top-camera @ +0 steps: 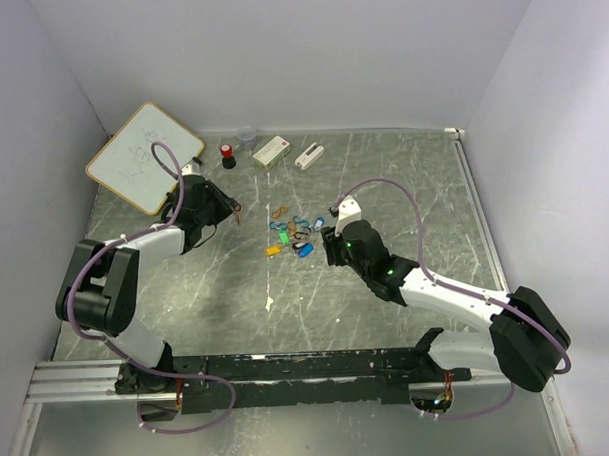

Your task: Put the keys on the keyring

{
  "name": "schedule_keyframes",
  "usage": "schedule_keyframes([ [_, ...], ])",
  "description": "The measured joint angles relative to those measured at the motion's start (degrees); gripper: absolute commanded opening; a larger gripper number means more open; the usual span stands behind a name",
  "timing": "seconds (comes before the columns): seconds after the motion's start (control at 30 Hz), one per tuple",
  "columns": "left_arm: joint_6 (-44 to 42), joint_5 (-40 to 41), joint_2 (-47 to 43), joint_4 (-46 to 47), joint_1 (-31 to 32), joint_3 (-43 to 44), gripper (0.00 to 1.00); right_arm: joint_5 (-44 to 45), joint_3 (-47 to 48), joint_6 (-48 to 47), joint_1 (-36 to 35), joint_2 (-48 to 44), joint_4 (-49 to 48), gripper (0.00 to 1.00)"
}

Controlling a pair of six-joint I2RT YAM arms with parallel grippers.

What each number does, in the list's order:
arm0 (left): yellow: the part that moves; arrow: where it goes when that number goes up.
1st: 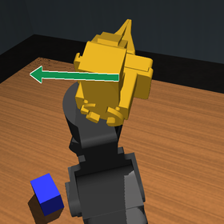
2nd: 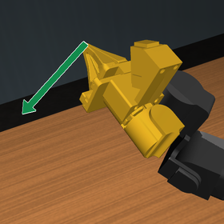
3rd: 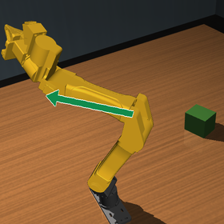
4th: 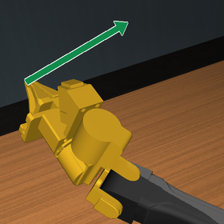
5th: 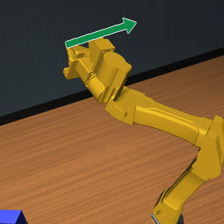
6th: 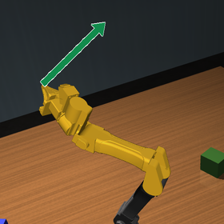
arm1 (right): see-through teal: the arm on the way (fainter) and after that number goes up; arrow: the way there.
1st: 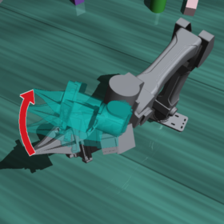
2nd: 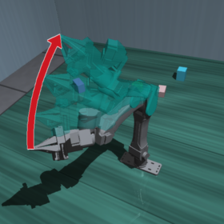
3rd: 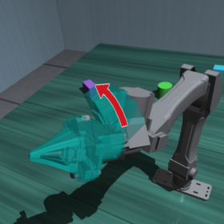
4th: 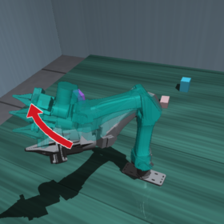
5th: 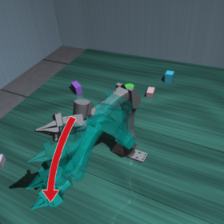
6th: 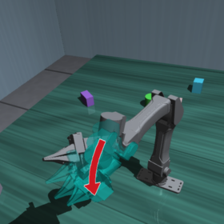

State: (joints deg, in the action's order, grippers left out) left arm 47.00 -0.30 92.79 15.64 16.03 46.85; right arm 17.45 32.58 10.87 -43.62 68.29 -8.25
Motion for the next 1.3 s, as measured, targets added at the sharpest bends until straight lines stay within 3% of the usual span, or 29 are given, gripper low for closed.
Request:
schedule_keyframes([
  [0.3, 0.1, -1.0, 0.0, 0.1, -0.1, -0.5, 0.33, -6.6, 0.9, -0.2, 0.5, 1.8, -2.5, 0.43],
  [0.6, 0.5, -2.5, -3.4, -1.0, 0.4, -2.1, 0.35, -21.6, 12.0, 0.9, 2.1, 15.2, -11.5, 0.46],
  [0.7, 0.7, -2.8, -5.7, -1.3, 1.0, -2.1, 0.35, -25.6, 16.8, 1.1, 2.2, 20.2, -12.8, 0.5],
  [0.93, 1.3, -3.7, -6.8, -2.1, 2.8, -2.1, 0.35, -32.2, 21.4, 1.0, 2.3, 27.3, -15.8, 0.73],
  [1.3, 2.3, -5.5, -7.7, -5.4, 5.0, -0.3, 0.35, -35.5, 19.8, -3.5, 2.3, 30.1, -25.3, 0.74],
])
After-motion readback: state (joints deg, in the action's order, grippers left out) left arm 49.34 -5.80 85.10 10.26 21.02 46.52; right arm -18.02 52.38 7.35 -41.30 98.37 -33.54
